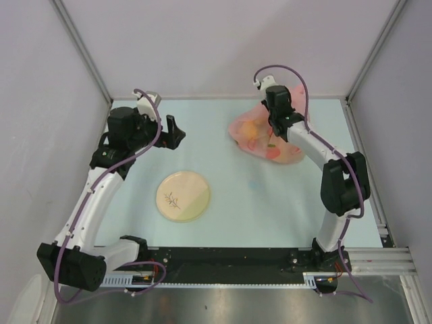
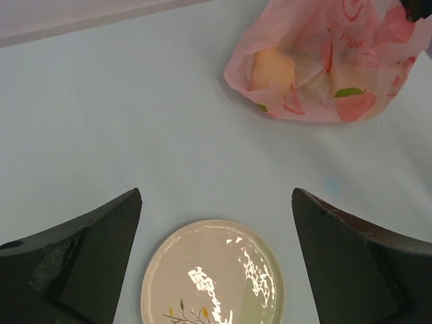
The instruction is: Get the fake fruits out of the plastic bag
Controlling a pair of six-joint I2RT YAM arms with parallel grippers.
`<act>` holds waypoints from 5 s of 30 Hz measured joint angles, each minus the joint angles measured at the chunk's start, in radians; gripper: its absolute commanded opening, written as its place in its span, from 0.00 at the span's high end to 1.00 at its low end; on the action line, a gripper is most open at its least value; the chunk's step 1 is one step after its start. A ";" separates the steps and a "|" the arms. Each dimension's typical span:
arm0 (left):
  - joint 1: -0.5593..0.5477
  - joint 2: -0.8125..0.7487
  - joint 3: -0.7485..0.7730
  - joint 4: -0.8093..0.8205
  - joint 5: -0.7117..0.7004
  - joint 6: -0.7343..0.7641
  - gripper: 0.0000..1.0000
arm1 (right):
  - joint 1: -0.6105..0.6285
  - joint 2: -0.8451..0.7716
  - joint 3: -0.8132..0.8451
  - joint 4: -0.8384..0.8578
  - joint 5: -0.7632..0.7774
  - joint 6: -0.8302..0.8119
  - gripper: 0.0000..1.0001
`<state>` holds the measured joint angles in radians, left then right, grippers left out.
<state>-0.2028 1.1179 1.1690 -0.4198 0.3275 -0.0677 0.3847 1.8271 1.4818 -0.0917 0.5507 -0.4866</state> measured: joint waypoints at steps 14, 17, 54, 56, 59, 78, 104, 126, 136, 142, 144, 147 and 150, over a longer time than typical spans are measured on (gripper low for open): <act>0.002 0.031 -0.005 0.018 -0.054 -0.031 0.00 | 0.451 -0.218 0.196 -0.194 -0.329 0.100 1.00; 0.002 0.031 -0.005 0.021 -0.055 -0.030 0.00 | 0.414 -0.323 0.089 -0.197 -0.331 0.124 1.00; -0.253 1.062 1.127 0.092 -0.109 0.223 1.00 | 0.177 -0.522 -0.225 -0.342 -0.452 0.292 1.00; -0.253 1.067 1.127 0.097 -0.124 0.245 1.00 | 0.146 -0.514 -0.225 -0.315 -0.438 0.283 1.00; -0.242 1.067 1.127 0.143 -0.134 0.252 1.00 | 0.085 -0.459 -0.198 -0.248 -0.423 0.266 1.00; -0.260 0.958 1.174 0.505 -0.181 0.294 1.00 | -0.148 -0.056 0.449 0.037 -0.282 0.295 1.00; -0.270 -0.044 -0.150 0.133 -0.152 0.102 0.05 | 0.139 -0.820 -0.440 -0.407 -0.496 0.268 0.14; 0.348 0.319 -0.322 -0.238 -0.188 -0.171 0.25 | 0.195 -0.713 -0.248 -0.428 -0.512 0.231 0.15; 0.233 0.456 -0.311 -0.173 -0.068 -0.171 0.56 | 0.203 -0.643 -0.248 -0.410 -0.523 0.250 0.15; -0.047 0.510 -0.306 -0.095 0.040 -0.175 0.81 | 0.199 -0.641 -0.248 -0.405 -0.521 0.248 0.16; -0.142 0.546 -0.284 -0.090 0.085 -0.181 0.84 | 0.194 -0.641 -0.248 -0.405 -0.518 0.246 0.16; -0.248 0.626 -0.203 -0.122 0.138 -0.179 0.81 | 0.179 -0.641 -0.248 -0.405 -0.515 0.246 0.16; -0.323 0.681 -0.141 -0.142 0.159 -0.169 0.63 | 0.164 -0.641 -0.248 -0.405 -0.513 0.247 0.16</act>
<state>-0.5262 1.7992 1.0279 -0.5617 0.4862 -0.2363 0.5488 1.1858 1.2339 -0.4965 0.0376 -0.2398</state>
